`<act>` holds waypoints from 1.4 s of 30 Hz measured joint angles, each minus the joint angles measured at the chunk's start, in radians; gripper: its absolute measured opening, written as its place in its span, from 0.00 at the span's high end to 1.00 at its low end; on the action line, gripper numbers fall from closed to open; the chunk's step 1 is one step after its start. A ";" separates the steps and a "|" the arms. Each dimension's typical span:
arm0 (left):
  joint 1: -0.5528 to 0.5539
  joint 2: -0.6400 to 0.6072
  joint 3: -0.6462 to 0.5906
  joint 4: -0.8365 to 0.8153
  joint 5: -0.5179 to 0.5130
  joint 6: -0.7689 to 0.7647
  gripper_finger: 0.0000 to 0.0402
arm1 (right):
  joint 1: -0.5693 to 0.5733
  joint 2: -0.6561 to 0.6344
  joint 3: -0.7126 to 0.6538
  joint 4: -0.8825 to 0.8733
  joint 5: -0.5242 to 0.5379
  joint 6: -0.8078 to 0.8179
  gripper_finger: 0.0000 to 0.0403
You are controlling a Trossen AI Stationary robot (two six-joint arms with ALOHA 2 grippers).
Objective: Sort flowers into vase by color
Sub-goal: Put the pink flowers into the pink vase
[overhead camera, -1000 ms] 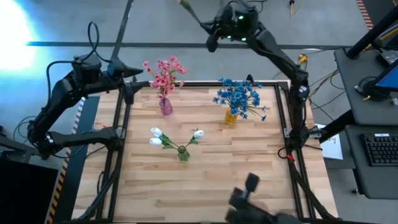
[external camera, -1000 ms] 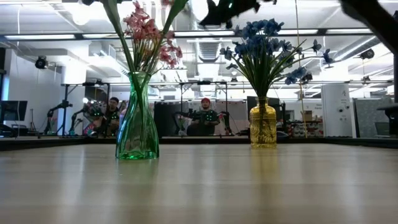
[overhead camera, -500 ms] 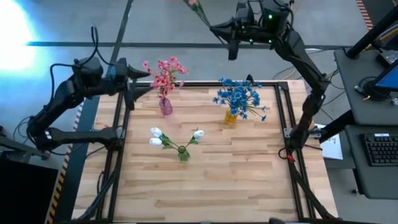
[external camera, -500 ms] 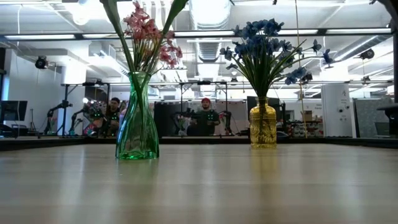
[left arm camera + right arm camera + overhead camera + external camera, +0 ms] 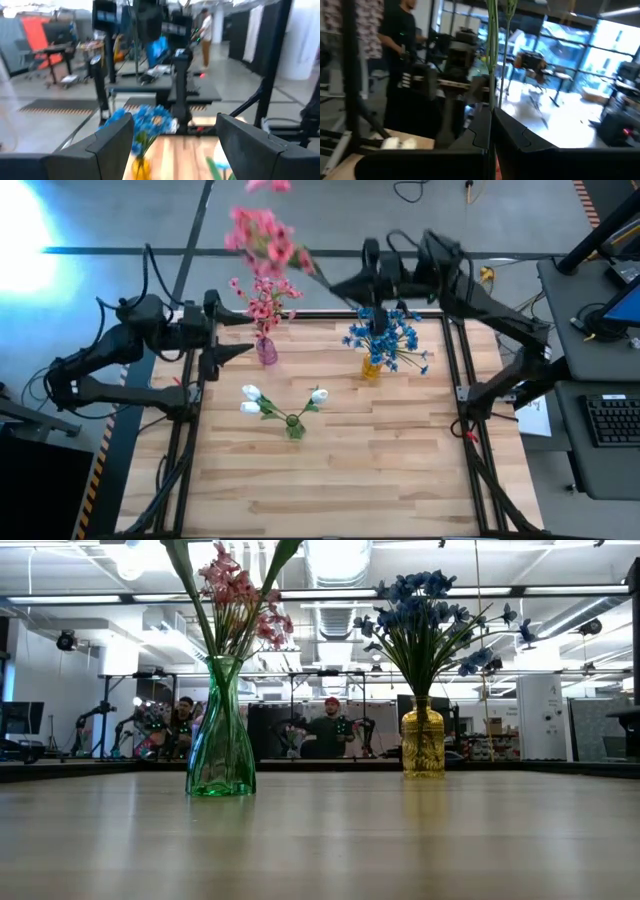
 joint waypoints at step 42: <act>-0.150 0.428 -0.087 1.019 0.019 0.032 0.33 | 0.244 -0.098 -0.397 0.400 0.134 0.024 0.98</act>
